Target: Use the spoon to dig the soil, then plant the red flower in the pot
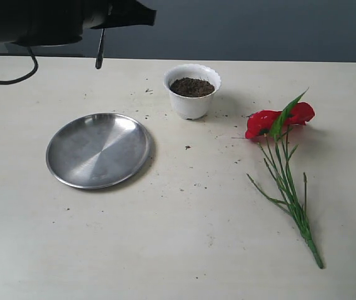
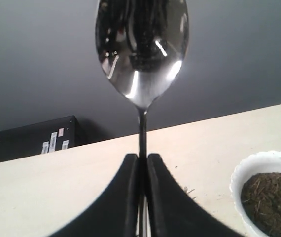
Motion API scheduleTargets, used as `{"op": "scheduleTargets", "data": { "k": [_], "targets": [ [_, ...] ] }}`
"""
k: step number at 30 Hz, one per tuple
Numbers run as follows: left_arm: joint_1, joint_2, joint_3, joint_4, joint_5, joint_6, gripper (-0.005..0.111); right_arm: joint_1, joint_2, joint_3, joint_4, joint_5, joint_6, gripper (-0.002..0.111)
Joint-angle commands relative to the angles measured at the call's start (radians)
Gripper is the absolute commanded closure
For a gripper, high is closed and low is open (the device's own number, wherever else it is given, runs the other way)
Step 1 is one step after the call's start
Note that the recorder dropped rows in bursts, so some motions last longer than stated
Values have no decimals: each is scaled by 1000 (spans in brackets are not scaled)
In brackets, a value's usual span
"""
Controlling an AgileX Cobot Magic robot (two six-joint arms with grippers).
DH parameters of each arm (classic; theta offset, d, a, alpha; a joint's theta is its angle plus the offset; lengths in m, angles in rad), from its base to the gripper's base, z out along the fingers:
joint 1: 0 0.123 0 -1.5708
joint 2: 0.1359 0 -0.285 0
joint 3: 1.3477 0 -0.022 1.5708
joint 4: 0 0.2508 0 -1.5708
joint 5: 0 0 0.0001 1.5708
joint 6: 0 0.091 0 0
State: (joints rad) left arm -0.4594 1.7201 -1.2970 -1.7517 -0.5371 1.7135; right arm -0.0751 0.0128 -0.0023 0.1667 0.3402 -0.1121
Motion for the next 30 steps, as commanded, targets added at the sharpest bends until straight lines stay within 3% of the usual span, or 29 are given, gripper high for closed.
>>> {"op": "scheduleTargets", "data": {
  "k": [1,23,30],
  "targets": [
    [2,-8,39,7,-33,-2,106,-4,-4,2,1,-5,-1,109],
    [-1,-9,54,7,-42,-84,106,-4,-4,2,1,-5,-1,109],
    [30,-9,3,7,7,-84,106,-4,-4,2,1,-5,-1,109]
  ]
}}
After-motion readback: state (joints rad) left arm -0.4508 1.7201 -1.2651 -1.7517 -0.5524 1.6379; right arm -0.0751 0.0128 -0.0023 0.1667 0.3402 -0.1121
